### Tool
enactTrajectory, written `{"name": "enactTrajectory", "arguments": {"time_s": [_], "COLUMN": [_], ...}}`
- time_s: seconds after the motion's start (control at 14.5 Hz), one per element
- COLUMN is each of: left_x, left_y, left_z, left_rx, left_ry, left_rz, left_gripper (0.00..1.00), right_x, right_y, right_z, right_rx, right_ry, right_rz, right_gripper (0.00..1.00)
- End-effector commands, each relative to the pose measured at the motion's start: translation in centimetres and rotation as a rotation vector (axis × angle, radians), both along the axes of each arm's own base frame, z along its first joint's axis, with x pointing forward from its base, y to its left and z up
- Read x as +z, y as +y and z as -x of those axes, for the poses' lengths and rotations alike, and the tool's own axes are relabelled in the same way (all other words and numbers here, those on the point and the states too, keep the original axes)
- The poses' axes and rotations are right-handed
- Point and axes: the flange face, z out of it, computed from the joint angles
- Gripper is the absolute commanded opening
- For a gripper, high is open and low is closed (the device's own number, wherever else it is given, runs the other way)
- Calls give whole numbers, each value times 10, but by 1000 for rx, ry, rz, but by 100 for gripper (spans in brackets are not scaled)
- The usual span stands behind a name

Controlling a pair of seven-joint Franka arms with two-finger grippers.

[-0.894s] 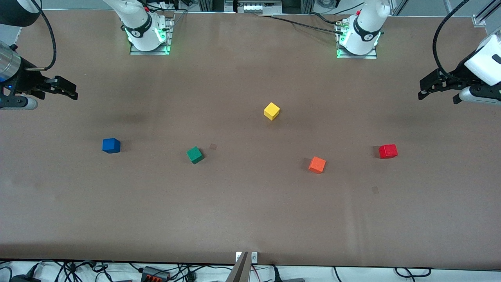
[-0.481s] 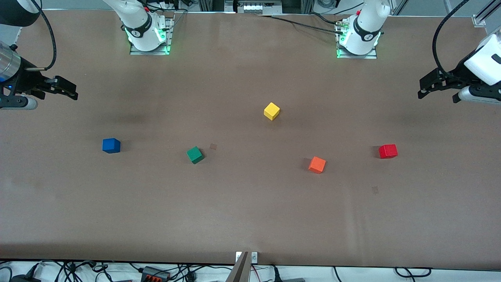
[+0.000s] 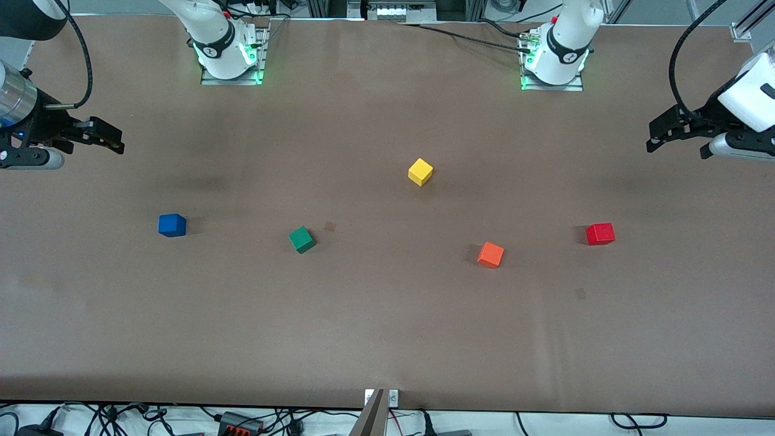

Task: Pass red block to right arm, stack on blue

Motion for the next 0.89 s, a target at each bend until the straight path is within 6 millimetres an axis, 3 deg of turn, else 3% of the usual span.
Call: {"name": "enactTrajectory", "arguments": {"time_s": [0.0,0.41,0.83], "left_x": [-1,-3,-22], "left_y": [6,9,16], "left_z": [-5,-18,-49], "left_rx": [4,12,15], "left_ry": [26,29,44], "left_rz": [0,0,2], "left_gripper": [100,100,100], "right_x": [2,3,3], "right_y": [-5,-1,0], "right_z": [5,6,6], "right_rx": [3,10,12], "right_ry": [9,8,8], "right_rz": [15,15,15], "right_gripper": [100,100,100]}}
